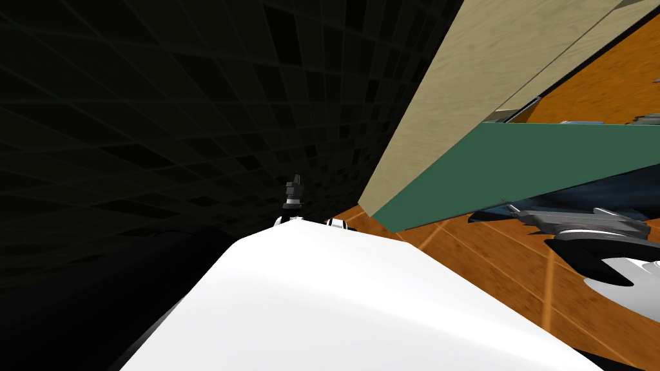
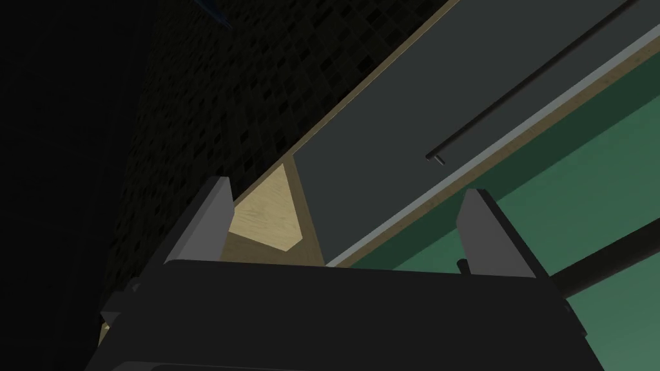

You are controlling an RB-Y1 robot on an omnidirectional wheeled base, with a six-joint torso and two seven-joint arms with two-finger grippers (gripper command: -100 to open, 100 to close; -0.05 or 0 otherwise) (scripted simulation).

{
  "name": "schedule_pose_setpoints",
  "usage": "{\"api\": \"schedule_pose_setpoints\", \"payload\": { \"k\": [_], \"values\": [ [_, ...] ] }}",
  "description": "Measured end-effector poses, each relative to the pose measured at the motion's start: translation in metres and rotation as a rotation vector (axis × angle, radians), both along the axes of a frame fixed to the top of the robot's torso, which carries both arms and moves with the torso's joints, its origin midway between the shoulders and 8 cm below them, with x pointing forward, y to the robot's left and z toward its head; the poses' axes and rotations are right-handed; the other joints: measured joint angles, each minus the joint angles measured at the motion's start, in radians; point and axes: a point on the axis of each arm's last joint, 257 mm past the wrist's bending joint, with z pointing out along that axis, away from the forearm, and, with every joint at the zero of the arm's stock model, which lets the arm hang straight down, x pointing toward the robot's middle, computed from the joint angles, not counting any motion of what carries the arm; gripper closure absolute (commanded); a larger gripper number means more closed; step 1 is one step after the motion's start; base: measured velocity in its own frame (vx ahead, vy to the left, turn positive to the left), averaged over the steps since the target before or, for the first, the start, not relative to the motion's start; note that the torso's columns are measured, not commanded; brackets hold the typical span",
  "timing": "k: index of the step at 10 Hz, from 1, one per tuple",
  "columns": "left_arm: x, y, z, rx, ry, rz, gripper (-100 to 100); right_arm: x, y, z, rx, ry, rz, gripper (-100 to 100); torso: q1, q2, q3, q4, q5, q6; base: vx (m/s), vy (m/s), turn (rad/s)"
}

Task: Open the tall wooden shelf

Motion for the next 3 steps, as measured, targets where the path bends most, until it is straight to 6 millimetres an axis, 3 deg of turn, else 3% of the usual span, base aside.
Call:
{"api": "schedule_pose_setpoints", "payload": {
  "k": [3],
  "values": [
    [-0.0008,-0.0007,0.0025,0.001,-0.007,-0.001,0,-0.0003,-0.0003,-0.0002,0.000,0.000,-0.001,0,-0.001,0.004,0.003,0.001,0.000,0.001,-0.010,-0.003,0.004]
  ]
}}
